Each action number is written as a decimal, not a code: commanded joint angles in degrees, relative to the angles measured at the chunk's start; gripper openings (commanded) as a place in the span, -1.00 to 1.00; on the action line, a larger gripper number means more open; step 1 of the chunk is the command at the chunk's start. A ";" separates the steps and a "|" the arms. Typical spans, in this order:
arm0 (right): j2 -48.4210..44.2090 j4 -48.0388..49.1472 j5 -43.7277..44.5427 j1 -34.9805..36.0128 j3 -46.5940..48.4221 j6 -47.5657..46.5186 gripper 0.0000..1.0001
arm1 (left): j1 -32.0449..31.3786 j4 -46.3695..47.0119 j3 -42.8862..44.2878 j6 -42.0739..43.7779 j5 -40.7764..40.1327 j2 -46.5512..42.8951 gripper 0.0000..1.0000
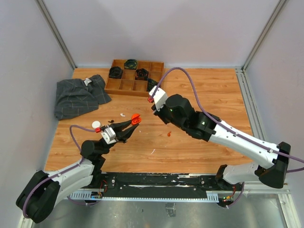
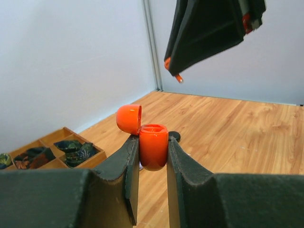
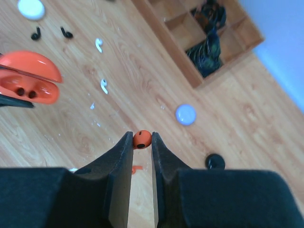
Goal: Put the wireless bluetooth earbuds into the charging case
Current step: Pick up the earbud from the center of the board, then place the earbud in the charging case.
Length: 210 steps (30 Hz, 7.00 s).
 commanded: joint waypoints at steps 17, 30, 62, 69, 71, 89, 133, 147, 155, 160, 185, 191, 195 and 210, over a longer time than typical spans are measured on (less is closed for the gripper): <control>0.67 27.89 13.57 18.43 -5.69 -20.03 -0.85 | 0.33 4.33 2.18 1.35 3.35 0.09 -1.00; 4.29 28.84 14.06 20.09 -6.77 -19.87 -0.85 | 0.34 7.46 1.96 -1.37 0.85 1.10 -1.00; 5.89 35.83 20.96 21.67 -7.90 -24.45 -0.85 | 0.37 6.93 1.86 -3.37 0.85 2.33 -0.99; 7.25 36.70 21.53 21.71 -8.47 -24.59 -0.85 | 0.28 7.36 2.43 -4.90 1.24 2.34 -1.00; 7.49 36.62 21.41 21.71 -8.63 -24.24 -0.85 | 0.35 7.62 2.47 -5.43 0.97 2.33 -1.00; 7.15 35.85 21.49 21.89 -10.49 -23.99 -0.82 | 0.36 6.64 2.57 -9.68 -4.74 1.60 -0.99; 7.19 28.33 18.39 21.83 -5.51 -10.76 -0.43 | 0.33 12.35 0.57 -8.07 -3.94 7.44 -0.99; -2.34 20.56 -4.86 15.00 -5.83 -9.63 -0.19 | 0.37 15.50 -0.61 -9.00 -1.09 11.89 -0.99; -8.81 16.57 -26.66 2.73 -10.60 -10.01 -0.20 | 0.37 15.38 1.07 -10.01 8.66 12.80 -0.99; -9.39 13.35 -32.64 -1.21 -11.37 -9.52 -0.22 | 0.37 17.27 1.24 -10.88 9.45 13.52 -0.99; -5.71 17.38 -45.82 -3.22 -15.36 -6.63 -0.47 | 0.37 22.98 2.58 -14.20 15.11 14.35 -0.99; -5.30 16.96 -43.44 -3.29 -15.36 -6.50 -0.47 | 0.37 23.38 2.52 -14.63 15.91 13.87 -0.99; -5.20 15.82 -41.78 -3.57 -15.43 -6.82 -0.47 | 0.36 23.40 2.39 -14.60 16.08 13.10 -0.99; -4.65 16.03 -45.21 -4.23 -14.04 -7.40 -0.48 | 0.37 20.87 3.08 -13.98 17.53 12.18 -1.00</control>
